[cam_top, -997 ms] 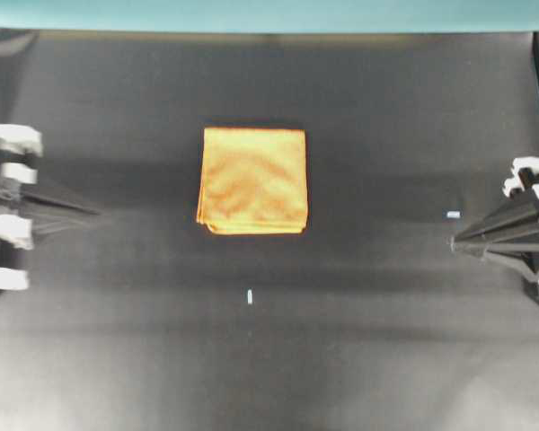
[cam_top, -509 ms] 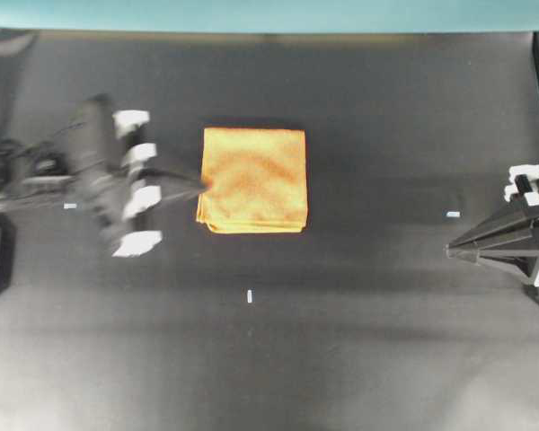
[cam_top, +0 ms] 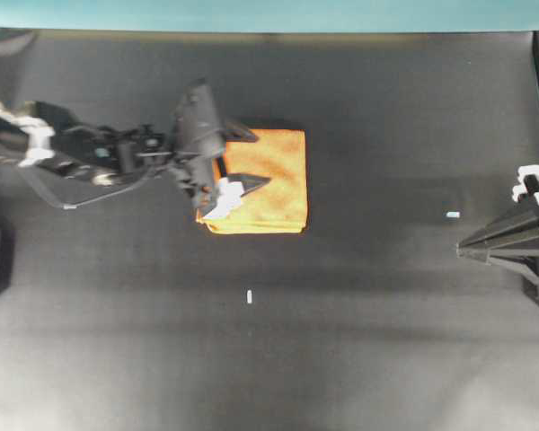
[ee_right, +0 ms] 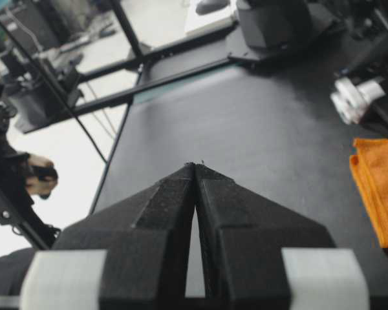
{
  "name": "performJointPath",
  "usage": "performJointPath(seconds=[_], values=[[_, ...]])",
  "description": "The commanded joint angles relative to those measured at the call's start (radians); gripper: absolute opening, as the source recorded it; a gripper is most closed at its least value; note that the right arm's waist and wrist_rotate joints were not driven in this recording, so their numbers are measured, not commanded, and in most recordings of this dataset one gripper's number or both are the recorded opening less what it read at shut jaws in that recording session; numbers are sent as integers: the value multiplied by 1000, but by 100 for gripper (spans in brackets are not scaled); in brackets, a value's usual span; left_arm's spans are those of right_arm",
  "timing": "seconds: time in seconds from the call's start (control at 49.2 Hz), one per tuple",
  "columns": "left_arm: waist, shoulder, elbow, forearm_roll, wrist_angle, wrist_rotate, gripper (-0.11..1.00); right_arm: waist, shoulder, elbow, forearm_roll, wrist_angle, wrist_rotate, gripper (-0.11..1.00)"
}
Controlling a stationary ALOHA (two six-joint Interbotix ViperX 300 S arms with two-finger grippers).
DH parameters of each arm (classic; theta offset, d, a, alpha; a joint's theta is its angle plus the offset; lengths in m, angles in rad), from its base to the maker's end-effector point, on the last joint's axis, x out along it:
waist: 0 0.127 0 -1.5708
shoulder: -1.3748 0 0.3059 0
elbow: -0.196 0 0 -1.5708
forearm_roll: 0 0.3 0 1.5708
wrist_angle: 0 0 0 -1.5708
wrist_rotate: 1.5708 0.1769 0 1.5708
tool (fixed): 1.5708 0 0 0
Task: Push an orange cloth with the left arm to wipe the desk.
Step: 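Lower the left gripper and pinch the orange cloth's near edge, then drag the held orange cloth toward the front-left of the table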
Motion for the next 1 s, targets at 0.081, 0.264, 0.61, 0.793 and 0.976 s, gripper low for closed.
performJointPath(seconds=[0.081,0.264,0.61,0.793,0.976], values=[[15,67,-44,3,-9,-2,85,0,2,0,2,2,-2,0],[15,97,-40,3,-3,-5,84,0,0,17,2,2,0,0],[-23,81,43,3,-8,-71,84,0,-3,26,2,2,0,0],[-94,63,80,3,-21,-72,84,0,-5,31,2,2,-2,0],[-167,35,129,3,-21,-77,84,0,-11,34,2,0,-2,0]])
